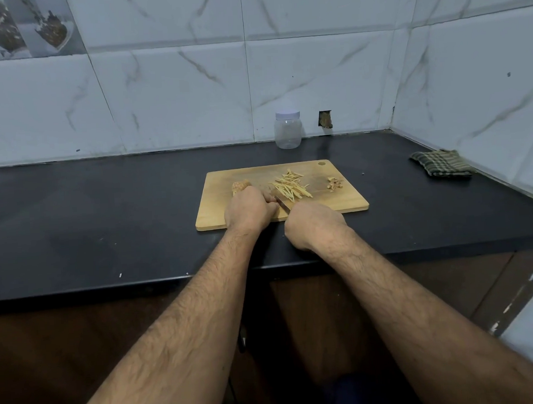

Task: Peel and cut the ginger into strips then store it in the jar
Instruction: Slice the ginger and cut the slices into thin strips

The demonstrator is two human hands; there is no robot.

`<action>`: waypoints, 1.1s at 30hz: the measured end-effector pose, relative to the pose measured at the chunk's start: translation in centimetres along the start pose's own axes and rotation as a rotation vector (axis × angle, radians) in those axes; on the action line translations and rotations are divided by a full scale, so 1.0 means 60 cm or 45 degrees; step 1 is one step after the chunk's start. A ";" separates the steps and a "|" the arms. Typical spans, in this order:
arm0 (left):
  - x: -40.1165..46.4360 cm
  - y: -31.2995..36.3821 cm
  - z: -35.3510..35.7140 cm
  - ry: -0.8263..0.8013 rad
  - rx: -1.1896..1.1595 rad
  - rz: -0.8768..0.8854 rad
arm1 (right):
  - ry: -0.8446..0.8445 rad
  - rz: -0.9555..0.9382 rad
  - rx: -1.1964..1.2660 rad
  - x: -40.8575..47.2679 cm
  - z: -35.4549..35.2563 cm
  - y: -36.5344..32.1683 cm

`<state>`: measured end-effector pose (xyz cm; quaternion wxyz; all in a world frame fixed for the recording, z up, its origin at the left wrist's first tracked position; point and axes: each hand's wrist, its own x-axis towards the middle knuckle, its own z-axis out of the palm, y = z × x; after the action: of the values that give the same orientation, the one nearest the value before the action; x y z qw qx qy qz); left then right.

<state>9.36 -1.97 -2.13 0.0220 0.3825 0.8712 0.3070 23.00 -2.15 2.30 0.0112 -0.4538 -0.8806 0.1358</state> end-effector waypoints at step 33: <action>-0.022 0.010 -0.019 0.007 -0.047 0.013 | 0.016 0.040 0.013 0.004 0.005 0.003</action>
<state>10.38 -3.16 -1.14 0.0249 0.3855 0.8636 0.3242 22.96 -1.95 1.96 0.0171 -0.4683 -0.8726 0.1377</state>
